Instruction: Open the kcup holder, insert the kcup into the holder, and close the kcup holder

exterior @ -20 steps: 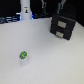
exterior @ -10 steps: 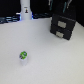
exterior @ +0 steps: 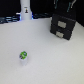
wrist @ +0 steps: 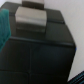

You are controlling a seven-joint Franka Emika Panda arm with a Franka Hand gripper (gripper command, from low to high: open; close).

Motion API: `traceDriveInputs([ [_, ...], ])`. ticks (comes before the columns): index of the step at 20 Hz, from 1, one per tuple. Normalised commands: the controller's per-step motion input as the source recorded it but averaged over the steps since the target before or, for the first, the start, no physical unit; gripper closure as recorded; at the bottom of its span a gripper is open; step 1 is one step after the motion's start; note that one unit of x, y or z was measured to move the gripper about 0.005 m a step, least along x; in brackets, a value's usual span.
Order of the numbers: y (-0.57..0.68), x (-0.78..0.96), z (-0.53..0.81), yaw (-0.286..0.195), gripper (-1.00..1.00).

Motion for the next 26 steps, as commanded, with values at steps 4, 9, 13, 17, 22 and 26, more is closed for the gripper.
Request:
traceDriveInputs([
  [4, 0.4, -0.07, -0.41, -0.14, -1.0],
  [9, 0.28, 0.01, -0.42, -0.073, -1.0],
  [13, 0.26, 0.02, -0.39, -0.054, -1.0],
  [17, 0.19, -0.12, -0.39, -0.032, -1.0],
  [22, 0.04, -0.33, -0.38, -0.019, -1.0],
  [26, 0.0, -0.37, -0.39, -0.009, -1.0],
])
